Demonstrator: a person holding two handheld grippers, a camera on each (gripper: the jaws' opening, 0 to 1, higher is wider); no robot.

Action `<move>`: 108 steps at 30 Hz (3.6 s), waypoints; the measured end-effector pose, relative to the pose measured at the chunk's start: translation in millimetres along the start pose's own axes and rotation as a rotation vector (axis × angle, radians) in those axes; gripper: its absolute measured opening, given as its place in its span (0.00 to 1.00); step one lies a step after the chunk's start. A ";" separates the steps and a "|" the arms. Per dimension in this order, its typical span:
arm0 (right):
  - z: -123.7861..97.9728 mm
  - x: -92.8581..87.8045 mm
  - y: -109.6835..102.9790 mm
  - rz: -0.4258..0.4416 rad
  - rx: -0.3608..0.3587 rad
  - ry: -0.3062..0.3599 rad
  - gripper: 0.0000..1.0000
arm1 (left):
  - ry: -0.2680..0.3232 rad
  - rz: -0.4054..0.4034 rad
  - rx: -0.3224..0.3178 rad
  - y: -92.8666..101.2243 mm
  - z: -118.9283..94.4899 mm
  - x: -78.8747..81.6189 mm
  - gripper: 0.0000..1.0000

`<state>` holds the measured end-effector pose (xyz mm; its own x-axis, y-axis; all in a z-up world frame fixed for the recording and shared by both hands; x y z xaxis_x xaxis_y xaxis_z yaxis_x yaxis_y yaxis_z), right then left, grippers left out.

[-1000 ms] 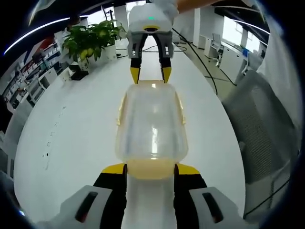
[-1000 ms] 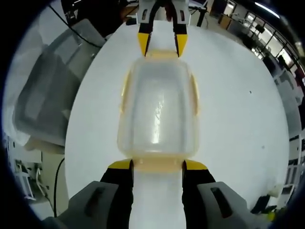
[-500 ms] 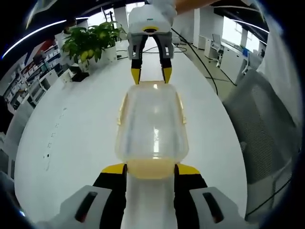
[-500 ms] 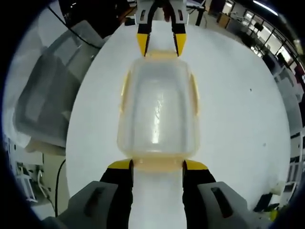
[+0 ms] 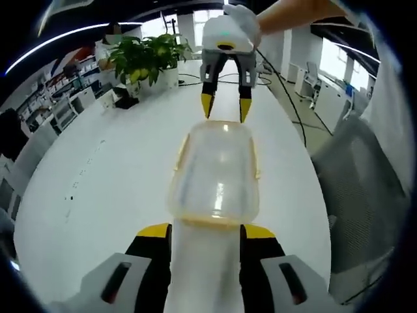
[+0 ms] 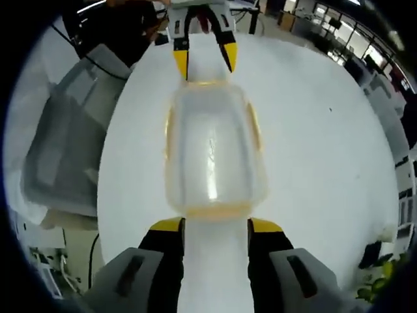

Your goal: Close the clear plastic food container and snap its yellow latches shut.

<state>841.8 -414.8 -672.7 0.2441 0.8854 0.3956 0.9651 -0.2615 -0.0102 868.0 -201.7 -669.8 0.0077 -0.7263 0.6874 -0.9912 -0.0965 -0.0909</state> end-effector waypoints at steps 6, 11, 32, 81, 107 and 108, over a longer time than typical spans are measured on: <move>-2.8 0.1 -3.6 0.089 -0.047 0.044 0.31 | 0.003 -0.104 0.079 2.6 0.1 -0.9 0.32; -4.3 2.1 -3.9 0.215 -0.075 0.130 0.30 | 0.034 -0.272 0.159 4.6 -4.1 -2.1 0.31; 11.7 -4.0 -7.9 0.890 -0.167 0.450 0.19 | 0.145 -0.774 0.277 22.3 16.3 -6.3 0.19; 24.2 -2.2 -7.7 1.179 -0.174 0.485 0.12 | 0.189 -0.965 0.320 29.4 19.4 -3.8 0.12; 49.1 62.3 -38.5 1.167 -0.198 0.515 0.13 | 0.188 -0.982 0.372 36.0 -37.4 -63.0 0.11; 50.2 65.1 -40.2 1.163 -0.197 0.514 0.13 | 0.186 -0.977 0.375 36.8 -39.7 -65.2 0.11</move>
<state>823.6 -327.4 -692.6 0.8219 -0.1382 0.5526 0.1691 -0.8671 -0.4685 825.7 -130.9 -689.3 0.7266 -0.1074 0.6786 -0.4610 -0.8086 0.3656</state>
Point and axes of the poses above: the point that each gripper's makers call its tool centre point, and the gripper's own axes: z roughly forward along the fingers, y roughly to its right, x roughly out of its top, the point moved 4 cm from there along -z, roughly backward along the fingers, and after that the axes turned 4 degrees about z, right-handed, at the moved point
